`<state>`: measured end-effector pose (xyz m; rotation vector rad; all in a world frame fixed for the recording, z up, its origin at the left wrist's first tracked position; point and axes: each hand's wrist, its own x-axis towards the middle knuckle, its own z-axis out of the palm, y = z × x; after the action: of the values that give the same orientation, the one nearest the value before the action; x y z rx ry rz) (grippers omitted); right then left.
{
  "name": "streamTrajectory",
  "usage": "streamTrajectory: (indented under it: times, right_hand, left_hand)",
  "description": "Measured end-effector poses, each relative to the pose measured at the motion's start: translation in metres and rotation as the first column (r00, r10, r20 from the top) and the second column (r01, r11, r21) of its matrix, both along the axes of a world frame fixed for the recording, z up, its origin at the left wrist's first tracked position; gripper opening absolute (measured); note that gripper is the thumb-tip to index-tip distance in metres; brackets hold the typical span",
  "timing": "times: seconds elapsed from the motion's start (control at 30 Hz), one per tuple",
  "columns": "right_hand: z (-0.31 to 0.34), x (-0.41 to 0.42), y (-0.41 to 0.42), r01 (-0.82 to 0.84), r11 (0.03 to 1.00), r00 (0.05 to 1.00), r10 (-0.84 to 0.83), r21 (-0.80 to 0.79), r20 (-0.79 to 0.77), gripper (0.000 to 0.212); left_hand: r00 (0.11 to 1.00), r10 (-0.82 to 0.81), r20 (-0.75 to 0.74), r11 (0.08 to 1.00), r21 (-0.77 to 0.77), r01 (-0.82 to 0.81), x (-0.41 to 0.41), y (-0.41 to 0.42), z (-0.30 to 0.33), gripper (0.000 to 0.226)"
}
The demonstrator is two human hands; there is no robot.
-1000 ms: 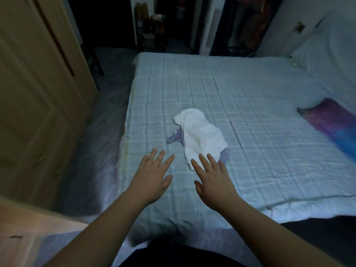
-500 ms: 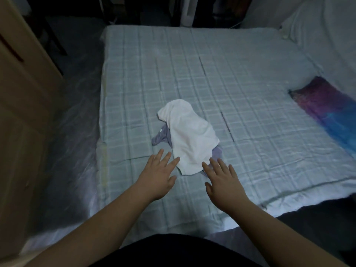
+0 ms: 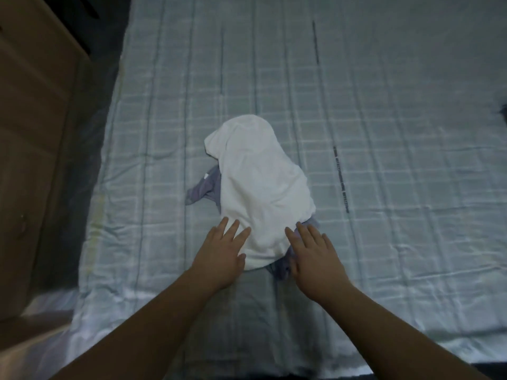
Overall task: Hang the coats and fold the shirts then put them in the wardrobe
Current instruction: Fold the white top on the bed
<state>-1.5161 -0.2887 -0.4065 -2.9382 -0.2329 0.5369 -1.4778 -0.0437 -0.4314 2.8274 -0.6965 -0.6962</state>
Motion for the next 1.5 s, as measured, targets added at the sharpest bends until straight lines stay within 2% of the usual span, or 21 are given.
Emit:
streamTrajectory:
  times: [0.13, 0.23, 0.3, 0.4, 0.47, 0.53, 0.6, 0.7, 0.77, 0.83, 0.9, 0.97, 1.03, 1.13, 1.2, 1.27, 1.33, 1.43, 1.5]
  right_hand:
    - [-0.080, 0.035, -0.016, -0.132, 0.989, 0.990, 0.135, 0.066, -0.038, 0.072]
    - [-0.122, 0.048, -0.018, -0.204, 0.971, 0.978, 0.208, 0.127, -0.019, 0.081]
    - [-0.138, 0.047, -0.019, -0.199, 0.964, 0.979, 0.204, 0.176, -0.010, 0.085]
    - [-0.143, 0.044, -0.018, -0.128, 0.959, 0.991, 0.116, 0.251, 0.062, 0.062]
    - [-0.138, 0.044, -0.017, -0.096, 0.953, 0.994, 0.076, 0.286, 0.079, 0.044]
    - [-0.130, 0.048, -0.015, -0.087, 0.953, 0.995, 0.070, 0.291, 0.068, 0.035]
    - [-0.114, 0.048, -0.012, -0.061, 0.945, 0.996, 0.039, 0.322, 0.076, 0.036]
    - [-0.082, 0.031, -0.002, -0.073, 0.921, 0.991, 0.023, 0.383, 0.136, 0.057]
    - [-0.056, 0.014, 0.005, -0.085, 0.924, 0.988, 0.029, 0.373, 0.153, 0.060]
    - [-0.028, 0.001, 0.011, -0.057, 0.925, 0.992, 0.008, 0.375, 0.129, 0.053]
    - [0.004, -0.012, 0.017, -0.024, 0.921, 0.992, -0.027, 0.390, 0.125, 0.036]
    - [0.044, -0.030, 0.021, 0.055, 0.898, 0.995, -0.087, 0.437, 0.053, 0.029]
    - [0.083, -0.053, 0.022, 0.164, 0.835, 0.982, -0.187, 0.525, -0.009, 0.022]
    - [0.134, -0.085, 0.015, 0.194, 0.793, 0.969, -0.248, 0.578, 0.016, 0.024]
    - [0.166, -0.105, 0.009, 0.213, 0.719, 0.958, -0.285, 0.661, 0.003, 0.025]
    - [0.194, -0.120, 0.001, 0.169, 0.678, 0.949, -0.308, 0.716, 0.068, 0.032]
    - [0.218, -0.127, -0.011, 0.145, 0.675, 0.930, -0.342, 0.723, 0.132, 0.040]
    - [0.252, -0.127, -0.029, 0.190, 0.652, 0.884, -0.440, 0.734, 0.161, 0.035]
    - [0.273, -0.125, -0.039, 0.187, 0.680, 0.878, -0.440, 0.709, 0.190, 0.031]
  left_hand:
    - [0.991, 0.085, -0.101, 0.996, 0.030, -0.082, -0.011, -0.028, -0.084, 0.080]
    - [0.990, 0.117, -0.080, 0.993, 0.026, -0.115, -0.024, -0.038, -0.119, 0.102]
    - [0.989, 0.146, -0.030, 0.989, 0.039, -0.145, -0.027, -0.043, -0.121, 0.094]
    - [0.980, 0.197, 0.005, 0.980, 0.012, -0.197, -0.025, -0.046, -0.114, 0.075]
    - [0.954, 0.298, -0.033, 0.947, -0.114, -0.300, -0.027, -0.044, -0.107, 0.070]
    - [0.910, 0.410, -0.056, 0.871, -0.274, -0.409, -0.027, -0.040, -0.093, 0.061]
    - [0.882, 0.471, -0.024, 0.810, -0.384, -0.444, -0.023, -0.038, -0.070, 0.049]
    - [0.855, 0.516, 0.042, 0.753, -0.497, -0.430, -0.021, -0.037, -0.017, 0.041]
    - [0.839, 0.543, 0.031, 0.709, -0.553, -0.439, -0.025, -0.037, 0.023, 0.038]
    - [0.857, 0.515, -0.004, 0.692, -0.588, -0.419, -0.040, -0.039, 0.059, 0.029]
    - [0.883, 0.467, -0.044, 0.687, -0.611, -0.394, -0.063, -0.041, 0.090, 0.018]
    - [0.880, 0.467, -0.089, 0.657, -0.631, -0.412, -0.089, -0.040, 0.121, 0.019]
    - [0.863, 0.497, -0.094, 0.627, -0.649, -0.432, -0.113, -0.034, 0.151, 0.026]
    - [0.862, 0.502, -0.074, 0.651, -0.624, -0.433, -0.139, -0.023, 0.191, 0.025]
    - [0.867, 0.495, -0.048, 0.685, -0.592, -0.424, -0.150, -0.018, 0.213, 0.012]
    - [0.874, 0.485, 0.026, 0.736, -0.552, -0.392, -0.156, -0.016, 0.234, 0.003]
    - [0.889, 0.452, 0.072, 0.777, -0.522, -0.352, -0.161, -0.019, 0.255, 0.012]
    - [0.930, 0.366, 0.044, 0.842, -0.441, -0.311, -0.170, -0.031, 0.281, 0.031]
    - [0.944, 0.314, 0.100, 0.899, -0.351, -0.262, -0.172, -0.041, 0.290, 0.038]
